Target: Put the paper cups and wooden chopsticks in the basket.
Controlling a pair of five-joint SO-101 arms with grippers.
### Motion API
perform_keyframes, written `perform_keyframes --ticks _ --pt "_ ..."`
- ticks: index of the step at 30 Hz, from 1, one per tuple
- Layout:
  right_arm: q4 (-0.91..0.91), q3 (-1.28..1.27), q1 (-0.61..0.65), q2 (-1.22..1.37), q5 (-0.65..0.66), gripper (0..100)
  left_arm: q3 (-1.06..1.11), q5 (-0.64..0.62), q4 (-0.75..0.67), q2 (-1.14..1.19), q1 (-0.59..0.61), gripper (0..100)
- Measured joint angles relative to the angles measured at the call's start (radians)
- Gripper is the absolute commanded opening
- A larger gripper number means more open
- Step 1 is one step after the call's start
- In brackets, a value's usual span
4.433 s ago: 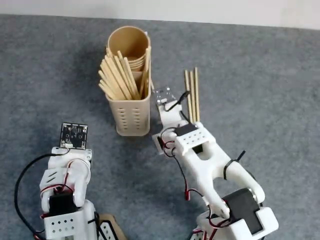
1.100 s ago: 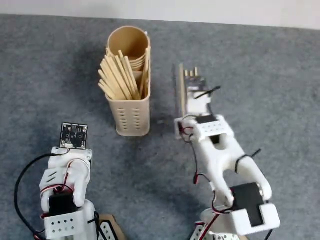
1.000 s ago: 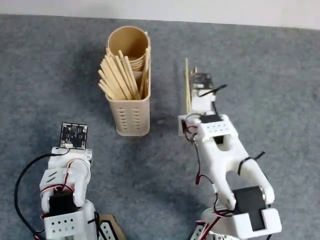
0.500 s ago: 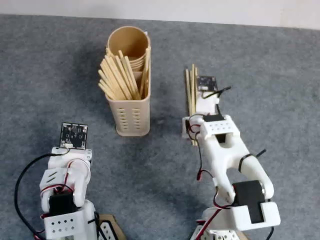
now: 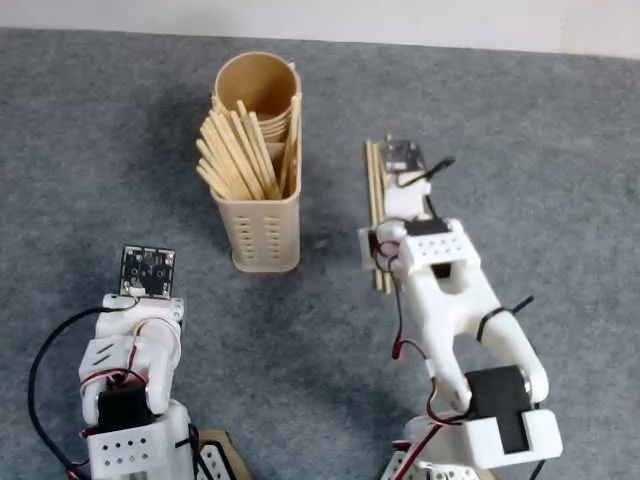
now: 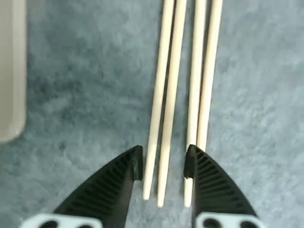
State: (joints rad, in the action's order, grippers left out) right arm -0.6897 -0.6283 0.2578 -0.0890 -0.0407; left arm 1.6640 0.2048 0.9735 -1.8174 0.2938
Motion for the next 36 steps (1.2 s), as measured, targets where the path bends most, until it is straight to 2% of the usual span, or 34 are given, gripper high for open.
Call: perform_keyframes --ticks 6,14,17,19,25,36 --pt "0.0 0.068 0.002 0.135 0.081 15.6 0.0 0.0 0.0 0.0 0.0 13" --pt "0.002 0.164 0.005 0.301 0.091 15.5 0.0 0.0 0.0 0.0 0.0 13" --pt "0.002 0.18 0.005 0.334 0.091 6.0 0.0 0.0 0.0 0.0 0.0 13" --pt "0.002 0.184 0.003 0.336 0.091 0.2 0.0 0.0 0.0 0.0 0.0 13" --pt "0.002 0.186 -0.005 0.327 0.091 0.5 0.0 0.0 0.0 0.0 0.0 13" --pt "0.017 0.183 0.011 0.077 0.095 0.9 0.0 0.0 0.0 0.0 0.0 13"
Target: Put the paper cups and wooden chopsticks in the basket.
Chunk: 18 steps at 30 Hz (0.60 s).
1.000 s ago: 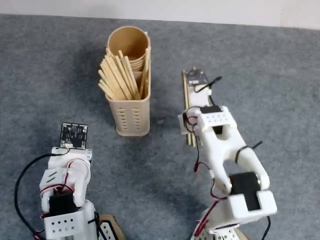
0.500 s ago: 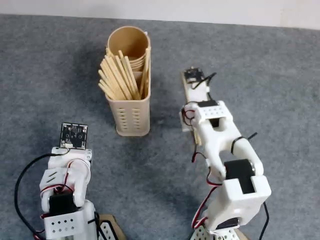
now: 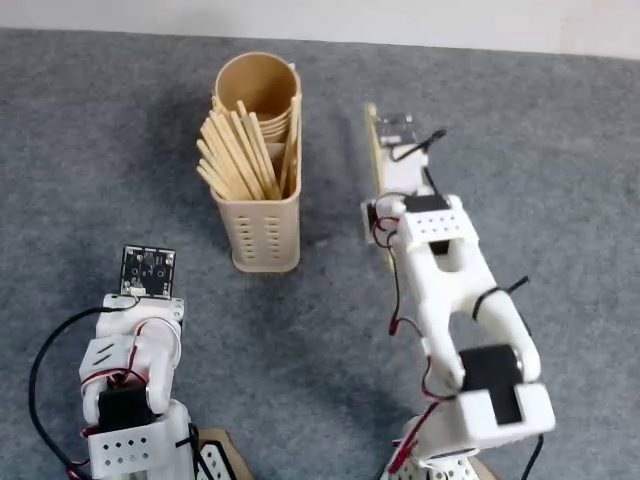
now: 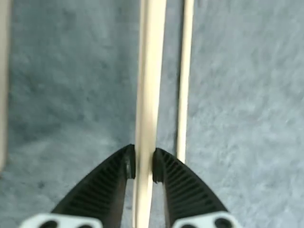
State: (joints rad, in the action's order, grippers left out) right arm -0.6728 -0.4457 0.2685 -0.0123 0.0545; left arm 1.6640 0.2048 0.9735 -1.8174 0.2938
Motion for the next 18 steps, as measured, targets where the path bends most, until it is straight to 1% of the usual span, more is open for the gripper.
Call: perform_keyframes --ticks 4,6,8,10,15,18 --pt "0.025 0.0 0.021 -0.104 0.0 0.5 0.0 0.0 0.0 0.0 0.0 13" --pt "0.074 -0.002 0.021 -0.157 0.0 0.5 0.002 0.0 0.0 0.0 0.0 13" --pt "0.18 -0.002 0.031 -0.215 0.0 0.5 0.002 0.0 0.0 0.0 0.0 13" --pt "0.327 -0.021 0.055 -0.284 0.0 0.5 0.002 0.0 0.0 0.0 0.0 13" --pt "0.709 -0.149 0.161 -0.43 0.0 0.5 0.002 0.0 0.0 0.0 -0.003 13" --pt "0.821 -0.178 0.215 -0.479 0.0 0.5 0.002 0.0 0.0 0.0 -0.018 13"
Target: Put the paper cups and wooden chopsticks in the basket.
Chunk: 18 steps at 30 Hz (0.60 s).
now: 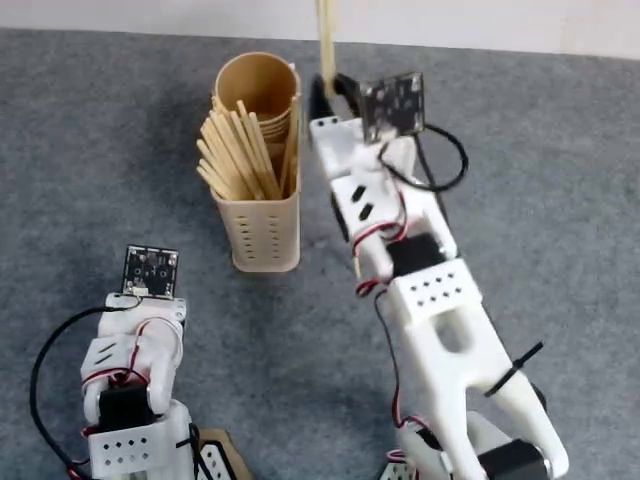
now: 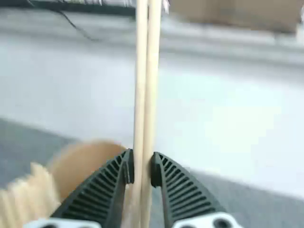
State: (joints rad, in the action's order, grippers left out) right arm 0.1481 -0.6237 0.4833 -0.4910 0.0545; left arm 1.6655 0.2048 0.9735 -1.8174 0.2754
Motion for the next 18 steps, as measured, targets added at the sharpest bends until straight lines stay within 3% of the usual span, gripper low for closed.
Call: perform_keyframes --ticks 8,18 --pt "0.201 -0.069 0.069 -0.04 0.0 0.5 0.0 0.0 0.0 0.0 -0.008 13" --pt "0.514 -0.519 0.164 -0.04 0.0 3.7 0.0 0.0 0.0 0.0 -0.008 13"
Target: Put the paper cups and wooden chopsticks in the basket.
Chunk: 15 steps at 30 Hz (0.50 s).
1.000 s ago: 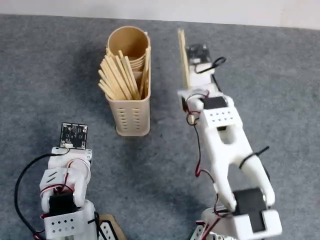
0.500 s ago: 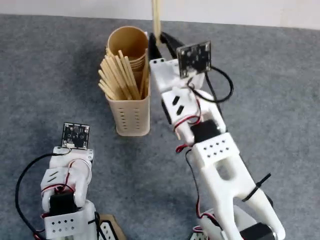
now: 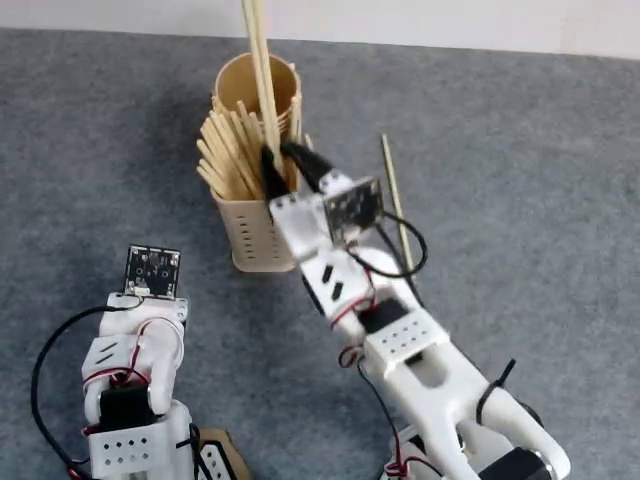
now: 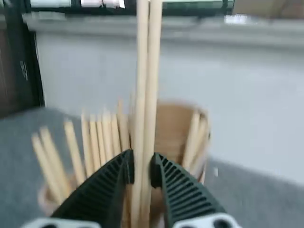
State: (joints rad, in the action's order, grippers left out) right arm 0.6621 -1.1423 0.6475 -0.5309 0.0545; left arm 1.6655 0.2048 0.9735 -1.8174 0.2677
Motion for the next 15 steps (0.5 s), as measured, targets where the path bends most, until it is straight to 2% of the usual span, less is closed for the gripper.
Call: perform_keyframes --ticks 4,6,10,15 --pt "0.018 -0.048 -0.002 -0.003 0.0 22.6 0.0 0.0 0.0 0.0 0.0 13" --pt "0.018 -0.048 -0.002 -0.005 0.0 27.6 0.0 0.0 0.0 0.0 0.0 13" --pt "-0.012 -0.029 -0.002 -0.014 0.0 22.5 0.0 0.0 0.0 0.0 0.0 13" --pt "-0.267 0.144 -0.055 -0.107 -0.012 10.6 0.0 0.0 0.0 0.0 0.0 13"
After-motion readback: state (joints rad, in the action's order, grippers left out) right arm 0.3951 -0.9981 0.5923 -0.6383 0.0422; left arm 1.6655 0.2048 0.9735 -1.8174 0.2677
